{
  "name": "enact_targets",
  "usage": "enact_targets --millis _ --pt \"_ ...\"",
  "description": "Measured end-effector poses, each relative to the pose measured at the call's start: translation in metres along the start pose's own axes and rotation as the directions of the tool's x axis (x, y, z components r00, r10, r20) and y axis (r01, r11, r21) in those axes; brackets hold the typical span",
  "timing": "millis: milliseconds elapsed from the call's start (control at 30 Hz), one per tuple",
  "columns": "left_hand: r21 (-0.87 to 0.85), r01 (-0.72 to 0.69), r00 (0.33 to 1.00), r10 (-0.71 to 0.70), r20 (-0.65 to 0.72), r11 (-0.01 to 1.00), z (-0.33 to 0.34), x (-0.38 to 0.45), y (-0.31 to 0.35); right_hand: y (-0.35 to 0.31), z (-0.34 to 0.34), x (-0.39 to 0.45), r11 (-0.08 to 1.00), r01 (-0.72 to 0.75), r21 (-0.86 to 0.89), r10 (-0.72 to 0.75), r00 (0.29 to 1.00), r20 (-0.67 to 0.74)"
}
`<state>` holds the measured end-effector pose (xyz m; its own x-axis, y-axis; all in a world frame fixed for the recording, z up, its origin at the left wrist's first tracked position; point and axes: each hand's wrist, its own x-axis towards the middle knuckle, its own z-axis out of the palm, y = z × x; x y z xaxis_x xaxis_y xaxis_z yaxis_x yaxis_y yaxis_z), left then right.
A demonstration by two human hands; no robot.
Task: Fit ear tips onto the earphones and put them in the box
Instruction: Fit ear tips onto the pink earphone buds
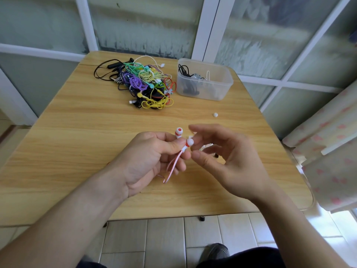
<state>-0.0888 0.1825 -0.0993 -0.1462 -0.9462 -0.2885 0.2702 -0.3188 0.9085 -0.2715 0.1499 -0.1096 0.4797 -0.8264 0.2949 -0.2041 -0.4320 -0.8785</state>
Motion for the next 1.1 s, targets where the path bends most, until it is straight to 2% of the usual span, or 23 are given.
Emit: enact_targets --millis 100,200,300,400,467,567,667,733,833,900,1000,1100 --pt "-0.015 -0.008 1.0 0.008 0.008 1.0 -0.001 0.0 0.001 0.002 -0.002 0.002 0.997 -0.022 0.079 0.022 1.0 0.0" --pt "0.105 -0.066 0.997 0.069 -0.02 0.992 0.001 0.001 -0.002 -0.001 0.001 0.001 0.992 -0.002 0.123 0.004 1.0 -0.017" --pt "0.279 -0.126 0.987 0.149 -0.063 0.952 0.002 0.001 -0.004 -0.003 0.006 0.0 1.0 0.021 0.023 -0.02 0.999 -0.038" --pt "0.345 -0.153 0.982 0.181 -0.049 0.926 0.001 -0.002 -0.004 -0.002 0.013 0.002 0.999 -0.001 -0.044 -0.003 0.997 -0.077" --pt "0.329 -0.181 0.978 0.205 -0.04 0.927 -0.002 -0.001 -0.002 -0.002 0.016 0.003 0.999 -0.042 0.034 0.045 0.993 -0.112" --pt "0.341 -0.242 0.952 0.29 -0.097 0.908 -0.009 0.0 0.004 -0.002 0.014 0.004 0.983 -0.099 0.155 0.123 0.98 -0.157" --pt "0.472 -0.316 0.898 0.42 -0.13 0.823 -0.021 -0.001 0.011 -0.002 0.014 0.006 0.974 -0.129 0.188 0.166 0.967 -0.194" --pt "0.548 -0.306 0.889 0.439 -0.127 0.778 -0.03 -0.002 0.012 -0.001 0.017 0.007 0.975 -0.152 0.161 0.182 0.964 -0.195" --pt "0.74 -0.241 0.886 0.453 -0.096 0.628 -0.042 -0.003 0.009 0.001 0.024 0.007 0.98 -0.186 0.07 0.195 0.969 -0.152" --pt "0.825 -0.207 0.895 0.443 -0.058 0.525 -0.046 -0.005 0.009 0.001 0.03 0.007 0.981 -0.184 -0.055 0.177 0.978 -0.113" --pt "0.938 -0.149 0.902 0.431 -0.001 0.312 -0.054 -0.009 0.012 0.0 0.041 0.007 0.949 -0.091 -0.301 0.083 0.996 -0.04" --pt "0.983 -0.063 0.961 0.277 0.013 0.172 -0.064 -0.017 0.018 -0.002 0.052 0.008 0.91 -0.029 -0.414 0.033 0.999 0.003"
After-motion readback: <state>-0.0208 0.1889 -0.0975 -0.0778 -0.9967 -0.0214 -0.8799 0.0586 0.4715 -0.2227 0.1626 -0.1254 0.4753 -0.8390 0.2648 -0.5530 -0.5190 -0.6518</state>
